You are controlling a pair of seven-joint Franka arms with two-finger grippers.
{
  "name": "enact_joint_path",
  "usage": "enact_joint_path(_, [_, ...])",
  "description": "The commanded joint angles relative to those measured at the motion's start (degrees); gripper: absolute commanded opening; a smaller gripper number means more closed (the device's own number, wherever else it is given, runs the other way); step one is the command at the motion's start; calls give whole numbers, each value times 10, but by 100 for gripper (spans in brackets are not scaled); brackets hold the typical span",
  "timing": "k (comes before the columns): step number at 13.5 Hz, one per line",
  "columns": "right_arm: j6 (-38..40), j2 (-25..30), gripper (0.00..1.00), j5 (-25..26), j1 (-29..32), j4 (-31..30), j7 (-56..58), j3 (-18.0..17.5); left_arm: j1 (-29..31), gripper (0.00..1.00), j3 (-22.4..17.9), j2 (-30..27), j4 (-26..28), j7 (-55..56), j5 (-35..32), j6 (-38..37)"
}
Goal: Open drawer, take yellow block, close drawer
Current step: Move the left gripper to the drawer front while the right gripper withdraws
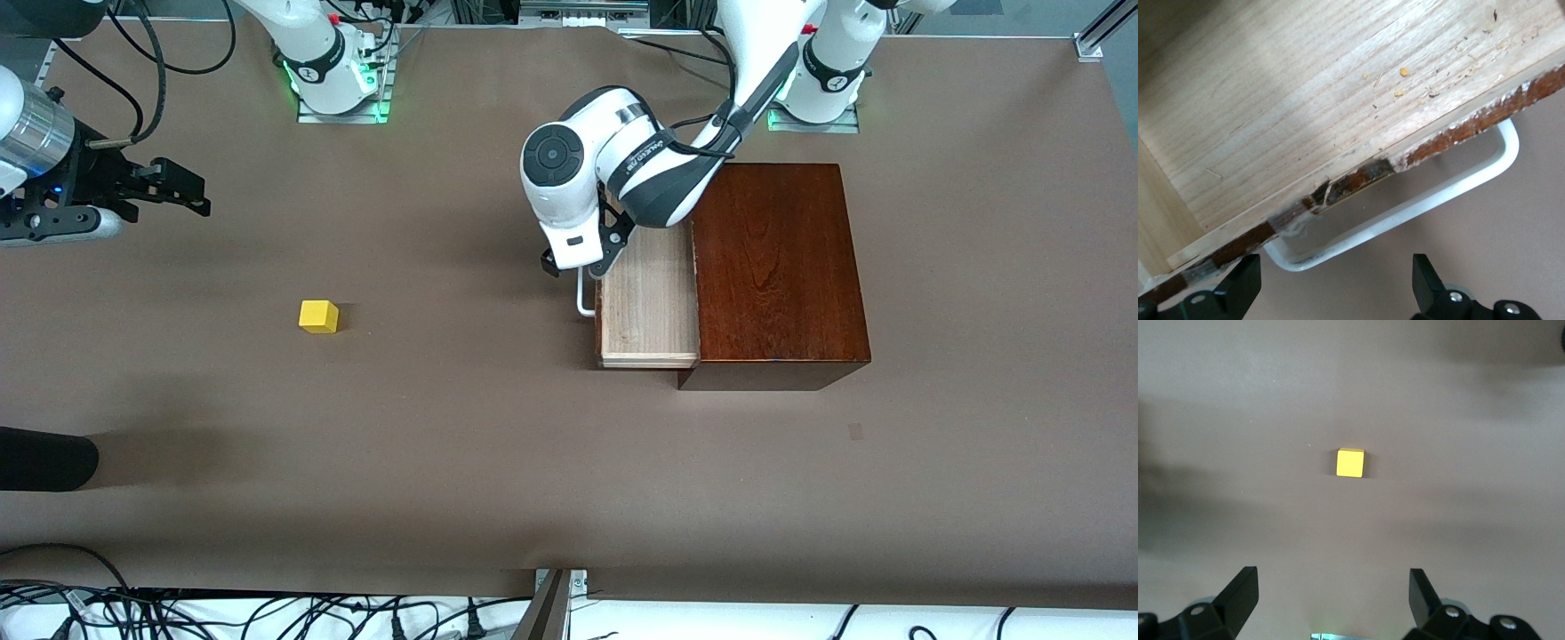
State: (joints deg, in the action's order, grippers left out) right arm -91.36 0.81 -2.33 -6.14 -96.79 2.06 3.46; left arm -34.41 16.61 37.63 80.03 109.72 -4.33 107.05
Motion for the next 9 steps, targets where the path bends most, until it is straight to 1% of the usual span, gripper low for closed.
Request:
enact_joint_path(1, [-28,10,100,14,-12,-5,-7,6,-1,100,-10,9,-13,13,-29,4])
enact_joint_path(3, [-30,9,100,21,-12,-2,-7,6,3,100,-20,8,-8,13,-29,5])
enact_joint_path(5, [-25,7,100,16,-12,3,-5,6,14,100,-21,7,-3,9,-31,5])
enact_joint_path(6, [-26,9,100,19,-15,4,-7,2,17,100,-22,6,0,8,-33,5])
enact_joint_path(7, [-26,10,100,20,-15,8,-7,-12,19,100,-25,4,0,8,-37,5])
enact_joint_path(9, [-25,9,100,15,-15,23,-8,-16,29,100,-28,-2,9,3,-39,5])
